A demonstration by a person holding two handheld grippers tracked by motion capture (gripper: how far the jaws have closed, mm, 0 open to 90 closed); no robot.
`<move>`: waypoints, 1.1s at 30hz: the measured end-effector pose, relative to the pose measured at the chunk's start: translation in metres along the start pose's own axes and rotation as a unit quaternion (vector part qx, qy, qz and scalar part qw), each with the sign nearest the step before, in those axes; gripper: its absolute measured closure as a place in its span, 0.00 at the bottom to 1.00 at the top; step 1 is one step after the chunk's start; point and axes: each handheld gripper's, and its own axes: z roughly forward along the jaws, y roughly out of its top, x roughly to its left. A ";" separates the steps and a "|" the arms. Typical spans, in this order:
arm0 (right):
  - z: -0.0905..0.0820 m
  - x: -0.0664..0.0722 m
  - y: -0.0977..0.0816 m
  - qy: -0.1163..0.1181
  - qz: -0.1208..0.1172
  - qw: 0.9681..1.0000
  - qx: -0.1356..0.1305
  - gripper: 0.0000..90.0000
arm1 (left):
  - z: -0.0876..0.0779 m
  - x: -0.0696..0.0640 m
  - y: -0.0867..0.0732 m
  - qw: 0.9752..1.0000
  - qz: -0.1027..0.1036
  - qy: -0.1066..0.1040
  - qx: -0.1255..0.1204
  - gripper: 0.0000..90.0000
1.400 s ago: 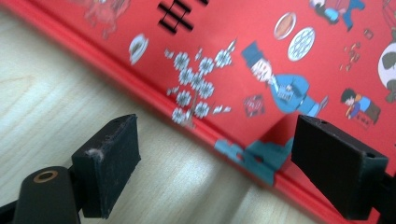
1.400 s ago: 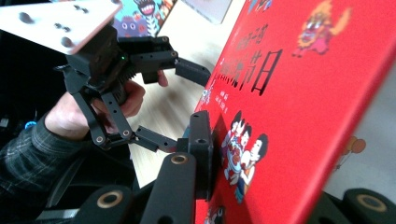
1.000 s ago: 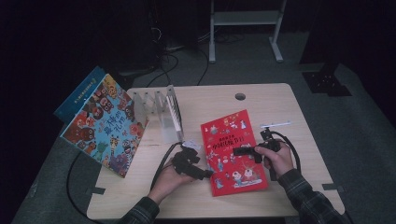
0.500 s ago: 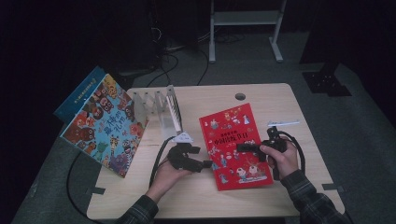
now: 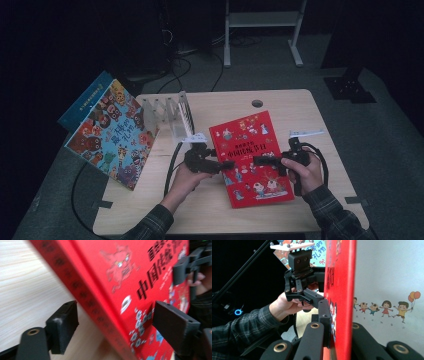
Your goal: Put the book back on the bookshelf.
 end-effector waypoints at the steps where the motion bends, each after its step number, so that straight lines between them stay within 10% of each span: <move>1: 0.001 0.001 0.000 0.001 -0.001 1.000 0.003 0.97 | -0.001 -0.001 0.000 1.000 0.005 -0.006 0.003 0.29; 18: 0.010 0.001 -0.003 0.025 -0.015 1.000 0.008 0.97 | -0.012 -0.003 0.005 0.999 -0.012 -0.033 -0.020 0.43; 33: 0.020 0.000 -0.004 -0.022 -0.071 0.997 0.033 0.79 | -0.026 -0.007 0.011 0.998 0.022 -0.029 -0.046 0.65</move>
